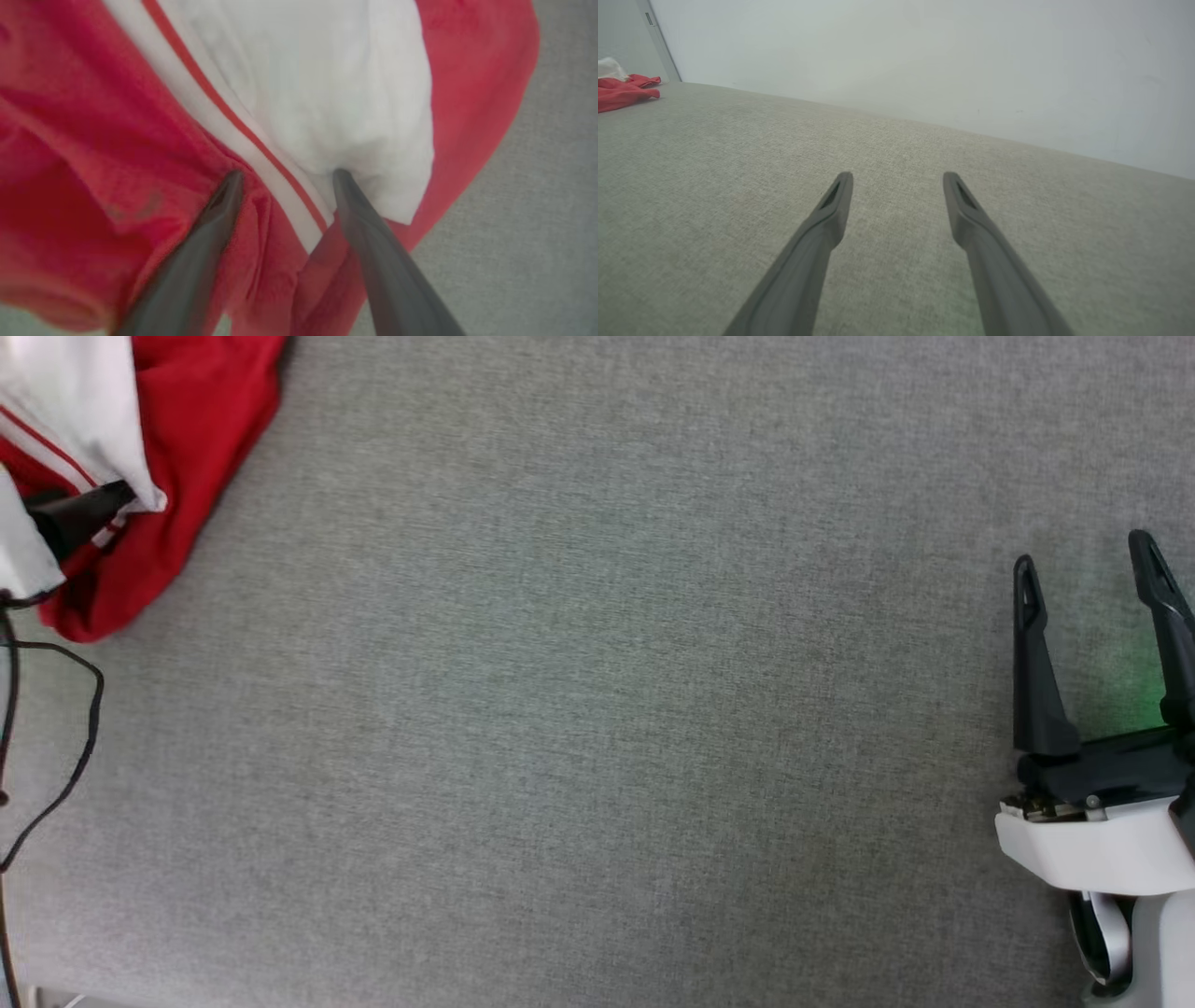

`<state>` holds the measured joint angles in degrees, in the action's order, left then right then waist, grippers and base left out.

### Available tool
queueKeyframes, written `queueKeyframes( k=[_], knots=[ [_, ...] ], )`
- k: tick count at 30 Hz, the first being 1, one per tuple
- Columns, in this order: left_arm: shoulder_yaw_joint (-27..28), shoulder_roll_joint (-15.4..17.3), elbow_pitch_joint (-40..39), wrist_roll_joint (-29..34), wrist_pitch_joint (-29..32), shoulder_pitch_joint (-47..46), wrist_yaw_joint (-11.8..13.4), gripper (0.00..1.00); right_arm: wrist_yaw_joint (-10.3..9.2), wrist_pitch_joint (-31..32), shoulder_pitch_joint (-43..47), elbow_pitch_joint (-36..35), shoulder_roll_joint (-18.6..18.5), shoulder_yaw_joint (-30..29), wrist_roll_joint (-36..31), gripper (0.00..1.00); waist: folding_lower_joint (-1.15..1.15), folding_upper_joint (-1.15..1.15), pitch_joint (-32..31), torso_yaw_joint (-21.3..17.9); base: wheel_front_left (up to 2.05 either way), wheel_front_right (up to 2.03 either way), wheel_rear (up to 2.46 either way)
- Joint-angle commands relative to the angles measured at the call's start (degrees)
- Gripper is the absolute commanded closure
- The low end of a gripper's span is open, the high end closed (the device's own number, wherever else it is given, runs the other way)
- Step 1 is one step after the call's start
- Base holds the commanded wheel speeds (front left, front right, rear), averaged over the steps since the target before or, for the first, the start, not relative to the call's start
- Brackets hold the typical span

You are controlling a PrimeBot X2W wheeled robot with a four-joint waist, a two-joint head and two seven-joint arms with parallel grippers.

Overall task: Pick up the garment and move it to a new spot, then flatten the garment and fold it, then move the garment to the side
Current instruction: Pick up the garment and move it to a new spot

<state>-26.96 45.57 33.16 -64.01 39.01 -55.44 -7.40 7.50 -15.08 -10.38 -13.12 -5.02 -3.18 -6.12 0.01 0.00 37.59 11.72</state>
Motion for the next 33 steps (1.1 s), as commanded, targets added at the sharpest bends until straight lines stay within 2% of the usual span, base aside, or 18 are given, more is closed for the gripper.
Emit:
queueKeyframes(
  k=[1, 7, 8, 9, 10, 17, 23, 29, 33],
  knots=[
    [-0.84, -0.44, 0.27, 0.22, 0.55, 0.04, 0.02, 0.00, -0.02, -0.14, -0.53, -0.04, -0.12, -0.05, -0.04, 0.00, -0.01, 0.00, 0.53, -0.46, 0.00, 0.00, 0.00],
    [-7.18, -3.04, 1.62, 0.88, 1.52, 1.60, -0.04, 0.00, -0.02, -0.13, -0.91, 0.86, 0.26, 0.24, 0.22, 0.00, -0.01, 0.00, 0.86, -1.22, 0.00, 0.00, 0.00],
    [-7.64, -3.34, 1.72, 0.43, 1.30, 1.64, -0.06, 0.15, -0.02, -0.12, -0.93, 1.04, 0.31, 0.28, 0.26, 0.00, -0.01, 0.00, 0.65, -1.28, 0.00, 0.00, 0.00],
    [-8.09, -3.61, 1.80, 0.01, 1.15, 1.61, -0.18, 0.83, -0.02, -0.12, -0.94, 1.21, 0.37, 0.26, 0.36, 0.00, -0.01, 0.00, 0.30, -1.29, 0.00, 0.00, 0.00],
    [-8.67, -3.35, 1.71, 0.13, 0.90, 1.34, -0.24, 1.00, -0.02, -0.13, -0.94, 1.29, 0.44, 0.22, 0.43, 0.00, -0.01, 0.00, -0.09, -1.28, 0.00, 0.00, 0.00],
    [-10.97, 1.01, -1.67, 1.95, -5.07, -3.16, -0.02, 1.00, -0.02, -0.14, 0.03, 2.19, 1.06, 0.05, 1.34, 0.00, -0.01, 0.00, -4.55, -0.40, 0.00, 0.00, 0.00],
    [-14.38, 3.81, -7.80, 3.36, -8.68, -6.52, 0.02, 1.00, -0.02, -0.13, 1.39, 3.22, 1.75, -0.27, 2.30, 0.00, -0.01, 0.00, -9.94, 0.21, 0.00, 0.00, 0.00],
    [-17.89, 4.90, -15.31, 5.11, -10.09, -9.53, 0.02, 1.00, -0.02, -0.14, 2.50, 4.21, 2.18, 0.03, 3.45, 0.00, -0.01, 0.00, -13.89, -0.73, 0.00, 0.00, 0.00],
    [-20.14, 3.40, -20.58, 5.96, -9.85, -11.29, 0.02, 1.00, -0.02, -0.14, 2.80, 4.63, 2.20, -0.06, 5.69, 0.00, -0.01, 0.00, -15.54, -2.76, 0.00, 0.00, 0.00]
  ],
)
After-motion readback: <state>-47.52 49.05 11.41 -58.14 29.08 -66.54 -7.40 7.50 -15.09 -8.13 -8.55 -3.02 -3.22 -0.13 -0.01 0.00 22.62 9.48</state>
